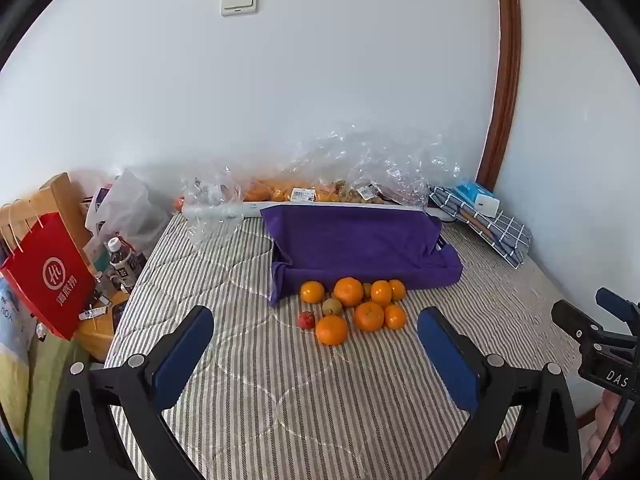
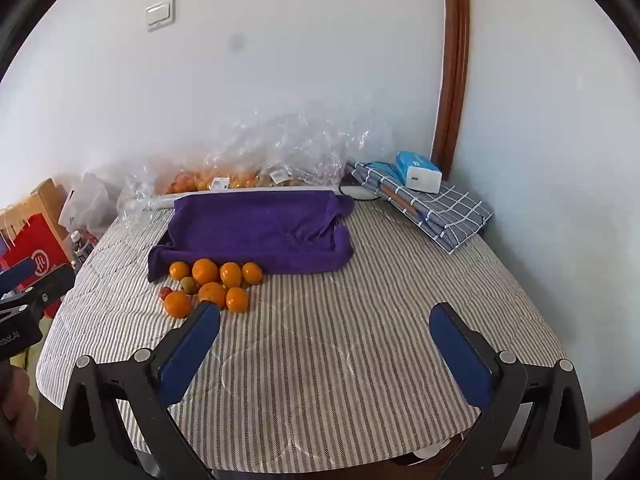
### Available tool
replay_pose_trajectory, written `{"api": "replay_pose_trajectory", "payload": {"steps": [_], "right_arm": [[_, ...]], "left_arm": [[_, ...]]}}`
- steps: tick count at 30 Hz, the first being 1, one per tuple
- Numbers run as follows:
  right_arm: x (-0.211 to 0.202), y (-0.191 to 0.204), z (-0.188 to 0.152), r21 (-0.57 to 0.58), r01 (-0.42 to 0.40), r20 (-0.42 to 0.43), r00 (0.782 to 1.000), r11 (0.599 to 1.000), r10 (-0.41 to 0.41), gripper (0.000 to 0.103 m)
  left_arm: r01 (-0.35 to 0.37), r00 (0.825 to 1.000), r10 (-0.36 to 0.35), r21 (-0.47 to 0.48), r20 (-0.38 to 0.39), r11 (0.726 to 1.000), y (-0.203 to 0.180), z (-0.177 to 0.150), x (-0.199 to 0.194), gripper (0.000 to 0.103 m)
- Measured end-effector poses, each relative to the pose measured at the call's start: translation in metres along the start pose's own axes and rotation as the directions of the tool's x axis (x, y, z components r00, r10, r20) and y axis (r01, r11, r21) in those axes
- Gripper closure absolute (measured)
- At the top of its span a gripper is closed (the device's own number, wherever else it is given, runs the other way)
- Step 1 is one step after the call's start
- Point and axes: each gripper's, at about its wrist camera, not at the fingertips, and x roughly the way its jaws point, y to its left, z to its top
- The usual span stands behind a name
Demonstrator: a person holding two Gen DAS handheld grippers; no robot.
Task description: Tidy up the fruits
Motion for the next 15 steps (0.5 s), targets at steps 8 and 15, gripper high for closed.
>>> {"api": "replay_pose_trajectory", "payload": {"steps": [8, 15], "right_arm": [[-0.008, 0.003, 0.003, -0.006, -0.001, -0.007, 1.000, 1.000, 0.001, 0.000], [-0.011, 0.008, 0.002, -0.018, -0.001, -0.006, 1.000, 1.000, 0.001, 0.000]], "left_arm": [[0.021, 1.000, -0.021, -0.036, -0.012, 0.999, 0.005, 0.008, -0.003, 0.000], [0.016, 1.000, -0.016, -0.048, -0.010, 0.999, 0.008, 0.005, -0.003, 0.000]]}}
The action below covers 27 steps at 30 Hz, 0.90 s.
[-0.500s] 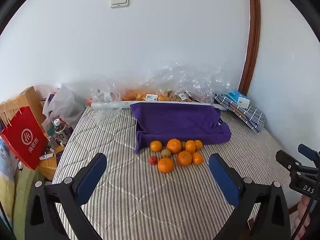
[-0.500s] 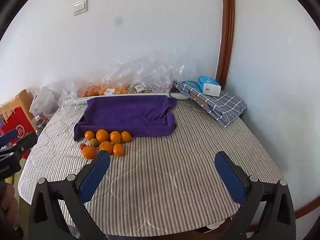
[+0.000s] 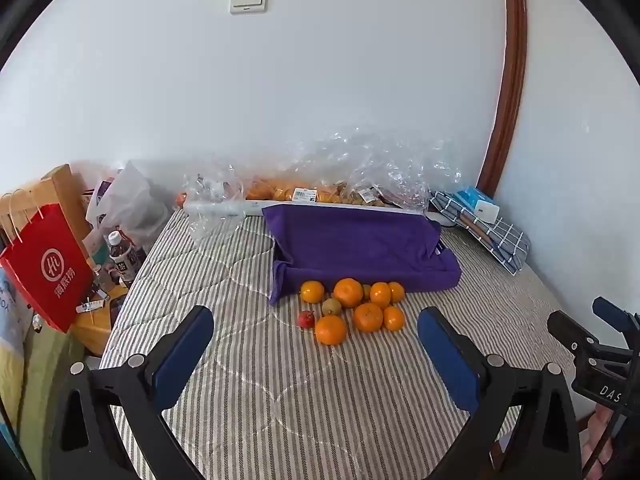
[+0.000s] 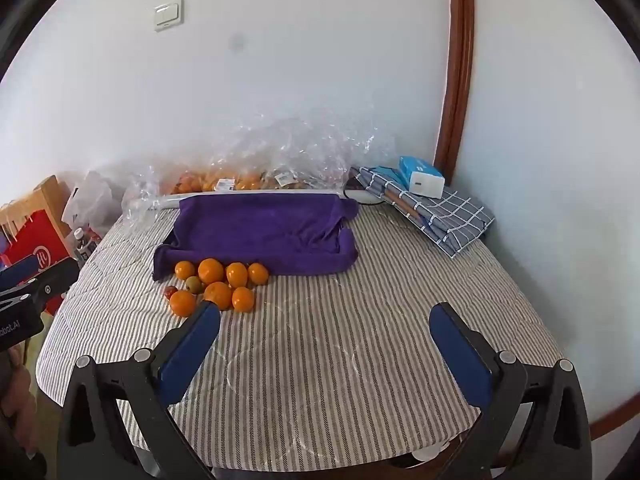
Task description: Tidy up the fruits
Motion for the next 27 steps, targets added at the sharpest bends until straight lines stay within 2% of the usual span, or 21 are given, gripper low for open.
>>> {"api": "replay_pose_trajectory", "payload": {"steps": [27], "right_arm": [[0.0014, 0.0020, -0.0063, 0.012, -0.016, 0.003, 1.000, 1.000, 0.016, 0.000]], "left_arm": [[0.004, 1.000, -0.004, -0.009, 0.006, 1.000, 0.0032, -0.0016, -0.0025, 0.000]]}}
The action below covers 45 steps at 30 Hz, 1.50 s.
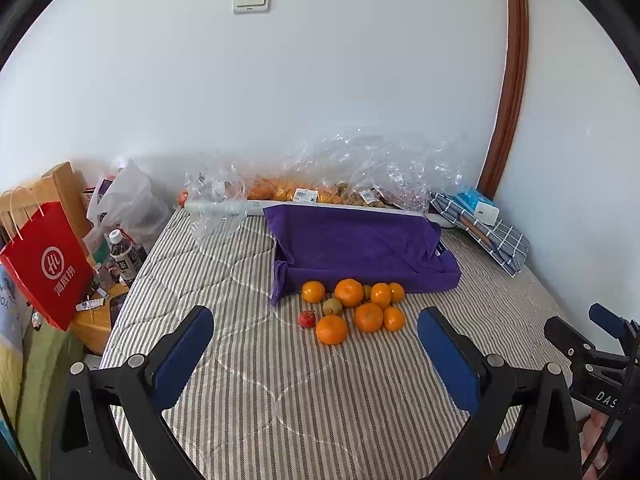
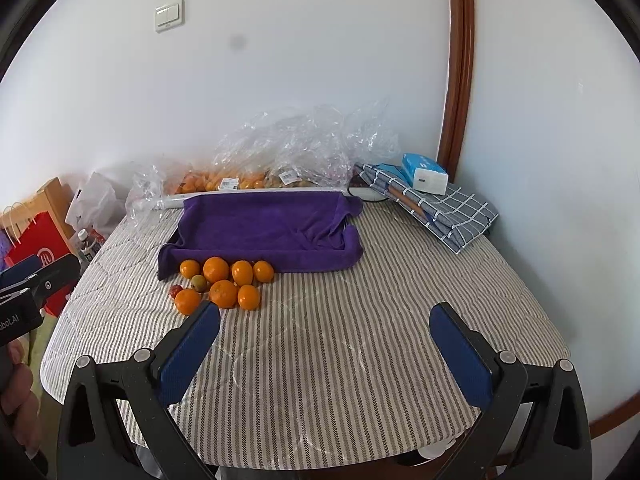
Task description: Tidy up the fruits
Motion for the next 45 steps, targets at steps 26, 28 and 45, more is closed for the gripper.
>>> {"api": "replay_pose_trajectory", "payload": {"steps": [26, 28, 45], "right_arm": [[0.002, 0.006, 0.001, -0.008, 0.006, 0.017, 1.000, 1.000, -0.006, 0.000], [0.004, 0.007, 0.001, -0.009, 0.007, 0.019, 1.000, 1.000, -0.006, 0.000], [0.054, 0.018, 0.005, -0.027, 0.000, -0.011, 1.000, 1.000, 0.000, 0.000]], "left_arm": [[-0.004, 1.000, 0.004, 0.000, -0.002, 1.000, 0.004, 0.005, 0.004, 0.000], [-0.004, 1.000, 0.004, -0.002, -0.004, 1.000, 0.006, 0.004, 0.007, 0.000], [-0.038, 0.998, 0.037, -0.020, -0.048, 0.999, 0.021, 0.001, 0.061, 0.000]]}}
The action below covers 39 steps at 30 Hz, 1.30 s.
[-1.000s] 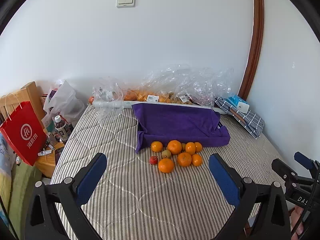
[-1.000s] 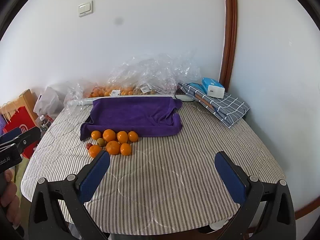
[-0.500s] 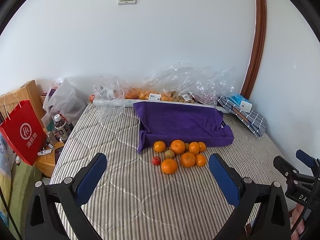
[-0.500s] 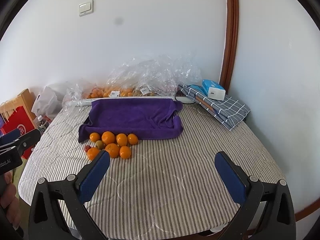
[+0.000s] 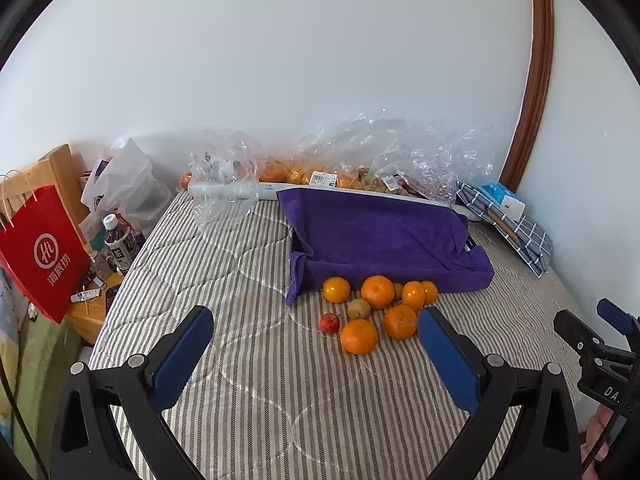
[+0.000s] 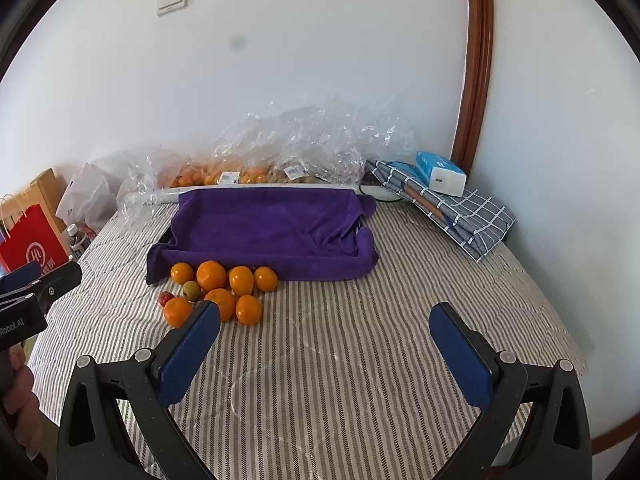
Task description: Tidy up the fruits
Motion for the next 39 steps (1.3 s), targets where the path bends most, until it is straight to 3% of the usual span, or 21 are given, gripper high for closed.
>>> {"api": "replay_pose_trajectory", "payload": {"steps": [10, 19, 24, 28, 33, 39], "right_arm": [[0.050, 0.005, 0.000, 0.004, -0.023, -0.046, 0.999, 1.000, 0.023, 0.002], [0.103, 0.021, -0.005, -0.020, -0.085, -0.134, 0.988, 0.996, 0.081, 0.007], [0.132, 0.032, -0.009, -0.026, -0.103, -0.191, 0.977, 0.994, 0.096, 0.018], [0.145, 0.038, -0.011, -0.021, -0.116, -0.185, 0.976, 0.993, 0.110, 0.024], [0.155, 0.043, -0.012, -0.013, -0.143, -0.192, 0.972, 0.990, 0.138, 0.033], [0.161, 0.051, -0.015, -0.033, -0.166, -0.190, 0.969, 0.985, 0.157, 0.037]], "left_arm": [[-0.013, 1.000, 0.013, 0.015, -0.012, 1.000, 0.007, -0.001, 0.038, 0.001], [-0.027, 0.997, 0.025, -0.023, -0.079, 0.999, 0.033, -0.007, 0.085, 0.005], [-0.002, 0.993, -0.001, -0.028, -0.120, 1.000, 0.046, -0.008, 0.107, 0.006], [-0.015, 0.990, 0.013, -0.017, -0.139, 1.000, 0.053, -0.012, 0.119, 0.006], [-0.007, 0.985, 0.000, -0.039, -0.170, 0.999, 0.068, -0.020, 0.133, 0.014], [0.014, 0.984, -0.023, -0.054, -0.178, 0.998, 0.068, -0.025, 0.141, 0.016]]}}
